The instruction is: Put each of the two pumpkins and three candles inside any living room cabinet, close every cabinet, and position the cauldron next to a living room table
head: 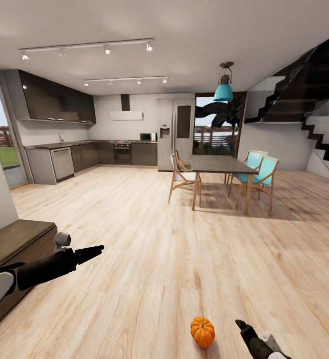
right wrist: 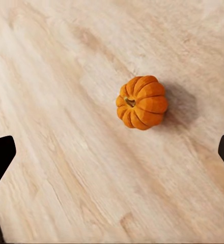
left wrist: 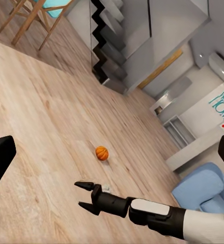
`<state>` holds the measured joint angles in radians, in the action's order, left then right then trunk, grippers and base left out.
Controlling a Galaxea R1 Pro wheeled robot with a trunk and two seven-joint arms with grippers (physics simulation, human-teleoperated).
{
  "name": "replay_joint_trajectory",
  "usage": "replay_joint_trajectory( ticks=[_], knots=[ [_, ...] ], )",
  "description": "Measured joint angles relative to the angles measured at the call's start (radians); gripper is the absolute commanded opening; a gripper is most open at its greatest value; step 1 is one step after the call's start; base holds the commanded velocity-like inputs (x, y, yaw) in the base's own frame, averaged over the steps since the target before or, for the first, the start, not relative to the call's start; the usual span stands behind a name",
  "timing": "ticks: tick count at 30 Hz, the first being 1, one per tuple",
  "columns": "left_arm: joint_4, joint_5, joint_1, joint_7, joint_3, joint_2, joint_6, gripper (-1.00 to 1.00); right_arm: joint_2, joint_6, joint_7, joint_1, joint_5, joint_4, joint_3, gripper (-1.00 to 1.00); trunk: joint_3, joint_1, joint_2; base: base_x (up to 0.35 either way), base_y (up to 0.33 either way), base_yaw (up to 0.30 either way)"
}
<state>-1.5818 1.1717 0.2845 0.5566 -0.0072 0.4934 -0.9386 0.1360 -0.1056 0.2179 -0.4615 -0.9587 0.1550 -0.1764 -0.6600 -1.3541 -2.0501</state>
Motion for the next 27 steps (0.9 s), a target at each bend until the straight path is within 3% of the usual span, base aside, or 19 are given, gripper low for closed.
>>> replay_joint_trajectory(
  ticks=[5, 14, 19, 20, 21, 22, 25, 27],
  knots=[
    [0.0, 0.0, 0.0, 0.002, 0.0, 0.0, -0.001, 1.0, -0.032, -0.001, -0.094, -0.031, 0.056, -0.002, 0.018, 1.0, 0.0, 0.0, 0.0, 0.0, 0.0, 0.0],
    [0.002, -0.003, 0.0, -0.005, -0.005, 0.0, 0.001, 1.0, -0.089, -0.007, -0.11, -0.04, 0.114, 0.002, 0.092, 1.0, 0.0, 0.0, 0.0, 0.0, 0.0, 0.0],
    [0.004, 0.002, 0.002, -0.006, -0.016, -0.008, -0.002, 1.0, -0.093, -0.008, -0.106, -0.04, 0.124, 0.001, 0.1, 1.0, 0.0, 0.0, 0.0, 0.0, 0.0, 0.0],
    [0.004, 0.003, 0.002, -0.005, -0.023, -0.015, -0.006, 1.0, -0.093, -0.009, -0.105, -0.04, 0.125, 0.002, 0.101, 1.0, 0.0, 0.0, 0.0, 0.0, 0.0, 0.0],
    [0.005, 0.004, 0.002, -0.002, -0.047, -0.042, -0.026, 1.0, -0.093, -0.009, -0.103, -0.04, 0.126, 0.002, 0.101, 1.0, 0.0, 0.0, 0.0, 0.0, 0.0, 0.0],
    [0.01, 0.004, 0.009, -0.002, -0.076, -0.087, -0.061, 1.0, -0.093, -0.009, -0.101, -0.04, 0.127, 0.004, 0.102, 1.0, 0.0, 0.0, 0.0, 0.0, 0.0, 0.0],
    [0.055, 0.001, 0.041, 0.002, -0.117, -0.169, -0.106, 1.0, -0.089, -0.01, -0.096, -0.04, 0.13, 0.014, 0.102, 1.0, 0.0, 0.0, 0.0, 0.0, 0.0, 0.0],
    [0.078, 0.0, 0.06, 0.006, -0.128, -0.193, -0.107, 1.0, -0.084, -0.01, -0.082, -0.04, 0.131, 0.018, 0.101, 1.0, 0.0, 0.0, 0.0, 0.0, 0.0, 0.0]
  ],
)
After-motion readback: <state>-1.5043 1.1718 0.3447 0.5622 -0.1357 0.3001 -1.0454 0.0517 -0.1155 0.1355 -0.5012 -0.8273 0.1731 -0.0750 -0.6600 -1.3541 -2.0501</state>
